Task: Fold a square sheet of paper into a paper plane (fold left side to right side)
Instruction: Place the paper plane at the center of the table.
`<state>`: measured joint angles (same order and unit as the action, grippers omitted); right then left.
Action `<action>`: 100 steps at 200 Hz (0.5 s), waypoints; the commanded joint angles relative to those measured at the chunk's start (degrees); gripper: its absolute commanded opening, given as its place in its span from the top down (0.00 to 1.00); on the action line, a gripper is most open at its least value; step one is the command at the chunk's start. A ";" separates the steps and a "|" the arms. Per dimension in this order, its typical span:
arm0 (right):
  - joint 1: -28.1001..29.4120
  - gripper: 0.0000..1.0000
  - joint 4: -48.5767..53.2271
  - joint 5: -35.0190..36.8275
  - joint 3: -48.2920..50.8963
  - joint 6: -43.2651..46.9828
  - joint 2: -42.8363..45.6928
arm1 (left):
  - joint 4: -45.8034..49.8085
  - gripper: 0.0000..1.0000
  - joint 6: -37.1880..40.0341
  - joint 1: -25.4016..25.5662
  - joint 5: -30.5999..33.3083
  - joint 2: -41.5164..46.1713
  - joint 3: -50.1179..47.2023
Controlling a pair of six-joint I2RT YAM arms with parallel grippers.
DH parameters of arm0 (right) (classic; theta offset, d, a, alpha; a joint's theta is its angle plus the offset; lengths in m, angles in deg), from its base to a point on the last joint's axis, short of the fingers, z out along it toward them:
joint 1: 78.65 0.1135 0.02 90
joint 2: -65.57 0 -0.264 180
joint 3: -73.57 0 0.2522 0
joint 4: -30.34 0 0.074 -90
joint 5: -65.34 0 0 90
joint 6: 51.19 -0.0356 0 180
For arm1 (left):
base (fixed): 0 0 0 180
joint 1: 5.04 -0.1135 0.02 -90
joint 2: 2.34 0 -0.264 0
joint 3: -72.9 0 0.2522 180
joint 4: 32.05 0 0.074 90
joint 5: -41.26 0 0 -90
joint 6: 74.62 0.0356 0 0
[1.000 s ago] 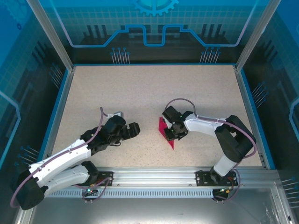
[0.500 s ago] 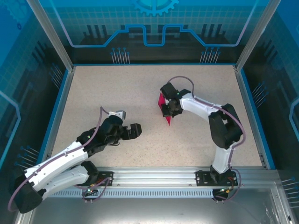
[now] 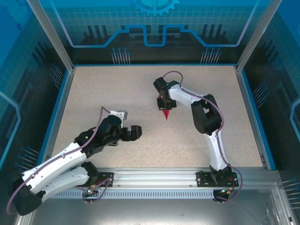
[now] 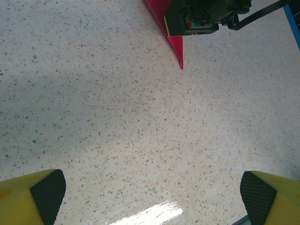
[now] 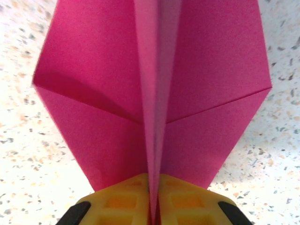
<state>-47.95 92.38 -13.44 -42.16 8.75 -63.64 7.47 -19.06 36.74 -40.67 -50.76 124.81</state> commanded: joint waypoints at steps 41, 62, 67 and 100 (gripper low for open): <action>-0.50 0.78 2.29 -1.93 -0.42 -0.87 -1.77 | 1.93 0.01 0.55 -0.41 0.49 0.05 -0.02; -0.48 0.78 1.19 -1.54 1.59 -0.89 0.35 | 1.00 0.01 0.59 -0.62 0.21 0.30 -0.02; -0.50 0.78 1.07 -1.47 1.89 -0.92 0.82 | 0.66 0.01 0.60 -0.65 0.01 0.27 0.03; -0.38 0.77 0.93 -1.05 2.98 -0.38 3.18 | 0.00 0.01 0.94 -1.88 -0.34 -0.30 0.58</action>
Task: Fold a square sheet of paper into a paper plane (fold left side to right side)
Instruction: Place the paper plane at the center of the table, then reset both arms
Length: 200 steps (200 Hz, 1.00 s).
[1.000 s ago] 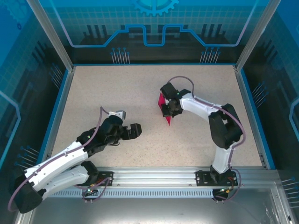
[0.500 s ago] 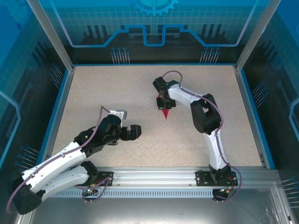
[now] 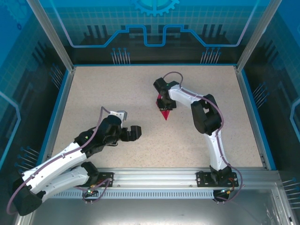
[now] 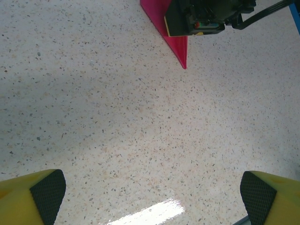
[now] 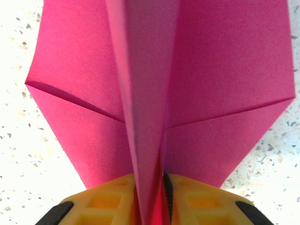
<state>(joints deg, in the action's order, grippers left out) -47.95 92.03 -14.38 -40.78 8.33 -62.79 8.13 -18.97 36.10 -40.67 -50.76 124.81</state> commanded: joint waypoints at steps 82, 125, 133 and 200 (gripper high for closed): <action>0.72 0.64 1.54 0.11 5.37 1.35 10.79 | -1.70 0.01 -1.39 -8.92 -5.48 -2.88 0.87; 0.73 0.54 -0.18 1.96 12.70 3.89 24.01 | -1.11 0.01 -2.23 -17.13 -4.01 -2.32 1.45; 0.77 0.50 -1.67 2.78 15.23 4.91 28.06 | -0.72 0.01 -2.06 -18.44 -1.59 -2.04 1.79; -11.78 0.01 -22.06 4.30 46.15 12.45 60.94 | -18.99 0.01 12.94 -20.58 26.81 0.00 -5.77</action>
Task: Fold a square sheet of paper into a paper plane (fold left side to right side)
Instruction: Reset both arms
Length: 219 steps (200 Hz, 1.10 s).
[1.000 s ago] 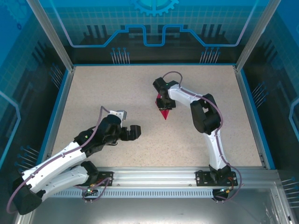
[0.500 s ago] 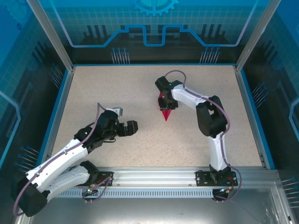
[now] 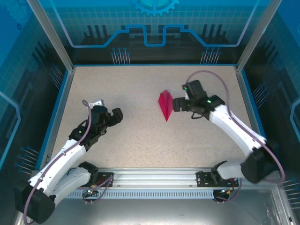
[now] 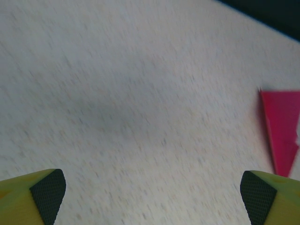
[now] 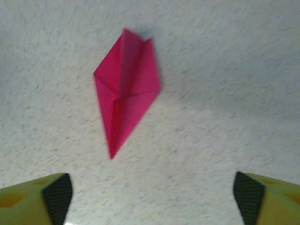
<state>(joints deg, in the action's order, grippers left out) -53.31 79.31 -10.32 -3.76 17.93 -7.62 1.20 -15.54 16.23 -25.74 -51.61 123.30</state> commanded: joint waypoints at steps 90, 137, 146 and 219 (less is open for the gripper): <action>-22.76 0.01 -58.00 2.66 41.18 11.01 6.58 | -42.70 0.01 30.72 -2.80 11.62 -11.65 -16.22; -21.80 0.01 -74.42 -2.35 41.81 18.84 -2.73 | -56.07 0.01 31.46 -6.97 2.25 -19.79 -19.01; -21.76 0.01 -76.78 -3.39 41.84 18.78 -5.04 | -58.41 0.01 31.51 -7.81 0.95 -22.01 -18.77; -21.26 0.01 -79.29 -6.74 39.51 20.53 -12.86 | -65.09 0.01 33.43 -16.03 -12.84 -28.21 -17.63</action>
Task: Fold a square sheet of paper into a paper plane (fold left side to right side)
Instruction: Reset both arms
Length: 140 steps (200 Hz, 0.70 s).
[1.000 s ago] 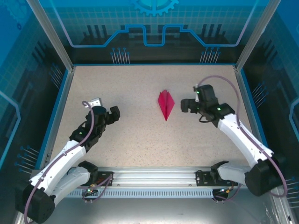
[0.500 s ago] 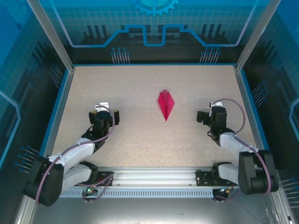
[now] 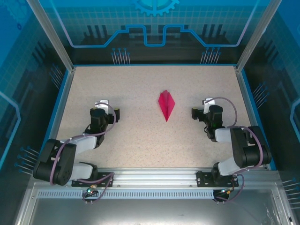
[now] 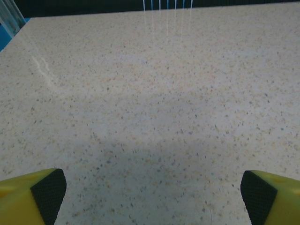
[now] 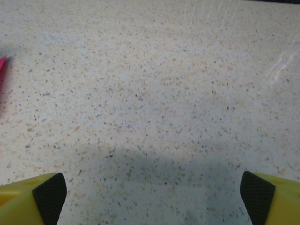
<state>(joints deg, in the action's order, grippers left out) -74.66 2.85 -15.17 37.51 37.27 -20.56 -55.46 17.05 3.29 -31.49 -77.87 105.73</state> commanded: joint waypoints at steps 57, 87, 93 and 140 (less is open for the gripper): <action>-0.10 0.01 -3.09 -2.05 -1.69 1.11 0.05 | -8.60 0.01 -2.39 -8.04 -12.60 -11.39 4.39; 0.02 0.01 -3.13 -2.05 -1.67 1.19 0.08 | -8.45 0.01 -2.51 -8.34 -12.67 -11.36 4.43; 0.15 0.01 -3.12 -1.96 -1.78 1.40 0.00 | -8.44 0.01 -2.59 -8.34 -12.63 -11.37 4.43; 0.36 0.01 -2.87 -2.12 -1.82 1.60 -0.01 | -7.69 0.01 -2.20 -8.25 -13.46 -11.24 4.76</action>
<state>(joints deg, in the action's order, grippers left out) -74.66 1.98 -16.41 36.83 37.86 -20.56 -63.52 15.34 -4.57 -42.96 -89.62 109.40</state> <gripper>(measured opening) 0.992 0.988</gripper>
